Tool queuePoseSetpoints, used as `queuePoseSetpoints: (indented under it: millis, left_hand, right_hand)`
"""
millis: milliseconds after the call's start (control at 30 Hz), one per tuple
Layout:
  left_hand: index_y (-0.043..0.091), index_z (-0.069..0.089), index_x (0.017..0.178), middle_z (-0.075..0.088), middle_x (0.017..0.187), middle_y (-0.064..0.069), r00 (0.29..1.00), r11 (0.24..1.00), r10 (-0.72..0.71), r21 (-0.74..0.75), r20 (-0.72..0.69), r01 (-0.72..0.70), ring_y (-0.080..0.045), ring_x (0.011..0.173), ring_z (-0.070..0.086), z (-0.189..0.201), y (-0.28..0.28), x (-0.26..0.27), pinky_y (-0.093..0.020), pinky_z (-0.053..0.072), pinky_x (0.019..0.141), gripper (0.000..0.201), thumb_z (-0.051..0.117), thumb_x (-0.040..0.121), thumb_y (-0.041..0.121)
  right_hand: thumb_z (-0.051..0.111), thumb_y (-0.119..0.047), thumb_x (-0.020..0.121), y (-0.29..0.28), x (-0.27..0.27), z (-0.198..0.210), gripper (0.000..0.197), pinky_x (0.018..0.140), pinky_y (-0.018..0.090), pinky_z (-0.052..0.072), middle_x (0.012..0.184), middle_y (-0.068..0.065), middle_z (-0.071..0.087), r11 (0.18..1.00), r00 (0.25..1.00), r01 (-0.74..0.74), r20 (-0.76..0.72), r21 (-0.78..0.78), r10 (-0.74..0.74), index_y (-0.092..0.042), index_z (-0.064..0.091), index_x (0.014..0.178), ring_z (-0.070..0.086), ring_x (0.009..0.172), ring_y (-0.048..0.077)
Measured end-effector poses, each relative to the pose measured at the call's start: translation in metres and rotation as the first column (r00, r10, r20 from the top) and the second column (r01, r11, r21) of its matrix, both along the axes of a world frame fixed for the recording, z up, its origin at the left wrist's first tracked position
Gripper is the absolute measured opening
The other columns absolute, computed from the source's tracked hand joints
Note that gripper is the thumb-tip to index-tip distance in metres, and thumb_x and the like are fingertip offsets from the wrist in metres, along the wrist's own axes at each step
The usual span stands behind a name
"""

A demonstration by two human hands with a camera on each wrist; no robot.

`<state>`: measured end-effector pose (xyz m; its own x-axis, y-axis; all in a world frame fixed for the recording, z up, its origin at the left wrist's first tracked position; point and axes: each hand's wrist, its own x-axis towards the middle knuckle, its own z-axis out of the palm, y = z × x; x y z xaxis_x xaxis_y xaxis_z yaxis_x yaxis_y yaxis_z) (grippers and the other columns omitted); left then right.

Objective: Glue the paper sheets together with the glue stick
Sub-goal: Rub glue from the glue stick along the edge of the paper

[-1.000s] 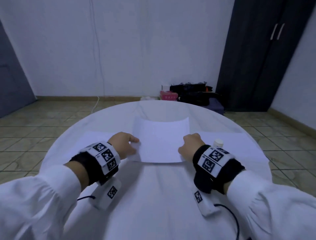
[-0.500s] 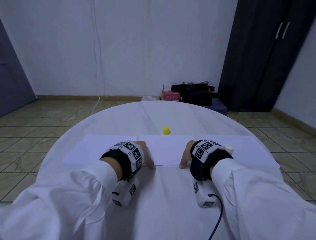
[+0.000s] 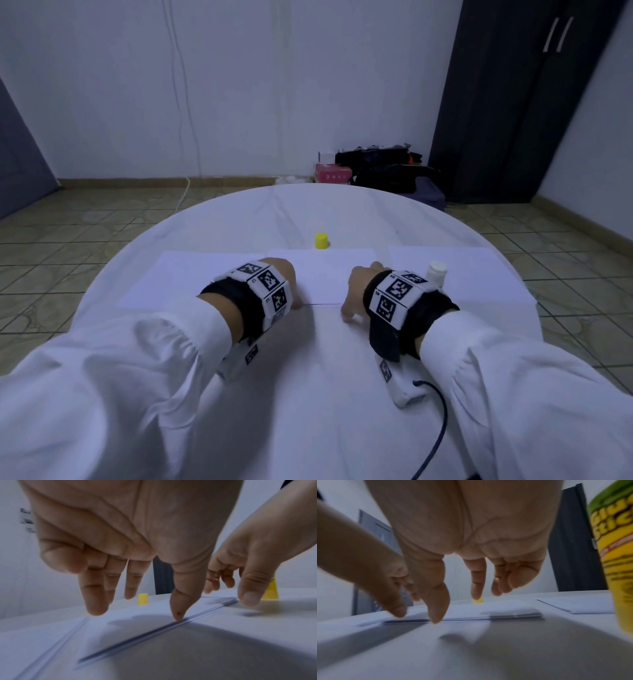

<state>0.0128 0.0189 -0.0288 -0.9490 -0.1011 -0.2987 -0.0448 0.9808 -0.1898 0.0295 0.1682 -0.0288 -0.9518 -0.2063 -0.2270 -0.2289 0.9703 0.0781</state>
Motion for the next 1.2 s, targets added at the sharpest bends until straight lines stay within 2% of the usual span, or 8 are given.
queuePoseSetpoints:
  millis: [100, 267, 500, 667, 767, 867, 1000, 1200]
  left_hand:
    - [0.008, 0.056, 0.124, 0.047, 0.097, -0.001, 0.995, 0.994, -0.100, 0.049, 0.001, 0.100, -0.017, 0.091, 0.045, 0.004, 0.020, -0.005, -0.028, 0.036, 0.074, 0.050, 0.060, 0.089, 0.043]
    - [0.014, 0.060, 0.115, 0.056, 0.105, -0.002, 0.974, 0.968, -0.211, 0.119, -0.083, 0.220, -0.021, 0.103, 0.056, -0.007, 0.058, -0.020, -0.028, 0.040, 0.079, 0.042, 0.063, 0.085, 0.044]
    - [0.018, 0.056, 0.129, 0.056, 0.130, -0.005, 0.960, 0.958, -0.263, 0.092, -0.098, 0.272, -0.025, 0.118, 0.049, -0.002, 0.119, -0.058, -0.037, 0.041, 0.099, 0.058, 0.057, 0.085, 0.055]
    - [0.020, 0.045, 0.129, 0.046, 0.136, -0.007, 0.971, 0.970, -0.236, 0.053, -0.042, 0.238, -0.031, 0.125, 0.042, -0.006, 0.150, -0.085, -0.045, 0.038, 0.102, 0.065, 0.045, 0.083, 0.065]
    - [0.025, 0.044, 0.135, 0.037, 0.146, 0.001, 0.961, 0.961, -0.276, 0.001, 0.001, 0.276, -0.033, 0.127, 0.040, -0.039, 0.160, -0.122, -0.057, 0.041, 0.096, 0.071, 0.053, 0.079, 0.067]
    - [0.020, 0.013, 0.153, 0.015, 0.157, 0.001, 0.968, 0.968, -0.250, 0.026, -0.020, 0.251, -0.029, 0.144, 0.021, -0.027, 0.163, -0.111, -0.050, 0.029, 0.111, 0.087, 0.058, 0.088, 0.056]
    - [0.015, 0.010, 0.153, 0.032, 0.152, -0.014, 0.989, 0.980, -0.143, 0.135, -0.039, 0.147, -0.033, 0.136, 0.037, -0.025, 0.173, -0.114, -0.042, 0.033, 0.108, 0.088, 0.065, 0.089, 0.039]
    - [0.035, -0.015, 0.148, 0.034, 0.150, -0.016, 0.988, 0.989, -0.143, 0.041, 0.054, 0.141, -0.040, 0.128, 0.042, -0.066, 0.179, -0.166, -0.056, 0.041, 0.093, 0.126, 0.059, 0.059, 0.086]
  right_hand:
    - [0.061, -0.023, 0.082, 0.002, 0.011, -0.013, 0.027, 0.056, 0.021, 0.036, 0.065, 0.003, 0.050, 0.999, 0.987, -0.042, 0.152, -0.005, 0.042, -0.012, 0.050, 0.061, 0.052, 0.064, 0.022]
    - [0.054, -0.023, 0.088, 0.049, 0.043, -0.012, 0.027, 0.080, 0.027, 0.048, 0.112, 0.006, 0.066, 0.995, 0.960, -0.083, 0.270, 0.050, 0.067, -0.009, 0.066, 0.108, 0.062, 0.102, 0.023]
    - [0.059, -0.022, 0.086, 0.134, 0.032, 0.005, 0.011, 0.069, 0.024, 0.043, 0.090, 0.005, 0.063, 0.994, 0.958, 0.098, 0.268, 0.037, -0.105, -0.011, 0.061, 0.084, 0.057, 0.083, 0.020]
    - [0.056, -0.033, 0.087, 0.164, -0.016, 0.002, 0.072, 0.103, 0.035, 0.037, 0.148, 0.009, 0.033, 0.976, 0.967, 0.199, 0.143, 0.091, -0.210, -0.019, 0.021, 0.149, 0.039, 0.132, 0.030]
    - [0.048, -0.027, 0.093, 0.169, -0.024, -0.008, 0.047, 0.094, 0.028, 0.040, 0.139, 0.007, 0.048, 0.986, 0.982, 0.107, 0.144, 0.129, -0.126, -0.012, 0.043, 0.138, 0.049, 0.125, 0.025]
    - [0.050, -0.028, 0.092, 0.171, -0.029, -0.012, 0.048, 0.098, 0.032, 0.041, 0.138, 0.004, 0.050, 0.986, 0.983, 0.050, 0.167, 0.161, -0.077, -0.011, 0.047, 0.136, 0.051, 0.123, 0.023]
    - [0.056, -0.029, 0.089, 0.166, -0.038, -0.003, 0.054, 0.100, 0.035, 0.041, 0.141, 0.008, 0.047, 0.976, 0.955, 0.040, 0.279, 0.215, -0.101, -0.012, 0.044, 0.139, 0.046, 0.128, 0.025]
    - [0.055, -0.028, 0.089, 0.162, -0.039, -0.001, 0.048, 0.093, 0.033, 0.042, 0.136, 0.008, 0.051, 0.973, 0.957, 0.040, 0.271, 0.226, -0.102, -0.012, 0.050, 0.134, 0.049, 0.124, 0.023]
